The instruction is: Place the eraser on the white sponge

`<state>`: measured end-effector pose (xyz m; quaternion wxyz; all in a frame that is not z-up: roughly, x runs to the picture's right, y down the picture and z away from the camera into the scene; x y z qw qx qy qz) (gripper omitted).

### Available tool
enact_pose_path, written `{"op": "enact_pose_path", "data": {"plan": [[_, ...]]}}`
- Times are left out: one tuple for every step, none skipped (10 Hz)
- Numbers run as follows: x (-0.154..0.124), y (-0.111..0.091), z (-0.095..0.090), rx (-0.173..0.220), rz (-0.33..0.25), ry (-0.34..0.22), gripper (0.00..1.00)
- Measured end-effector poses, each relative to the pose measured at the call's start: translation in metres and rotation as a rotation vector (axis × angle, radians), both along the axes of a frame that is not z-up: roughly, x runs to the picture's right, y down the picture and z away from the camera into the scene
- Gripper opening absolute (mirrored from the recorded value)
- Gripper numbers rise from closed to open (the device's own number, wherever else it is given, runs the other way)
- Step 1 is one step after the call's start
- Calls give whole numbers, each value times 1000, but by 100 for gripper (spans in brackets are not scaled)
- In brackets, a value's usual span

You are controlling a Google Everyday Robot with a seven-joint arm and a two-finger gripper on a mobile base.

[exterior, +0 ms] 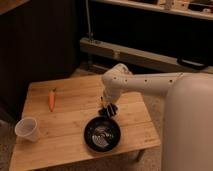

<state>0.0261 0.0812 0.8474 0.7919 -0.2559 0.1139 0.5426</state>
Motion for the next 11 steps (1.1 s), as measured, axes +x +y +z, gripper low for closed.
{"op": "enact_pose_path", "data": {"plan": [[1,2,1,-1,1,-6,0],[2,4,1,0,1,-12,0],[4,6,2,4,0,-24,0],[5,7,2,4,-3,-29,0],[6,9,3,2,-4,-33,4],[7,11,4,-3,-8,-36,13],[7,13,5,-7,-13,-41,25],[8,14,5,-9,-15,-44,32],[8,14,5,-11,-20,-47,43],[7,14,5,-11,-24,-50,55],[7,15,5,-12,-27,-52,62]]}}
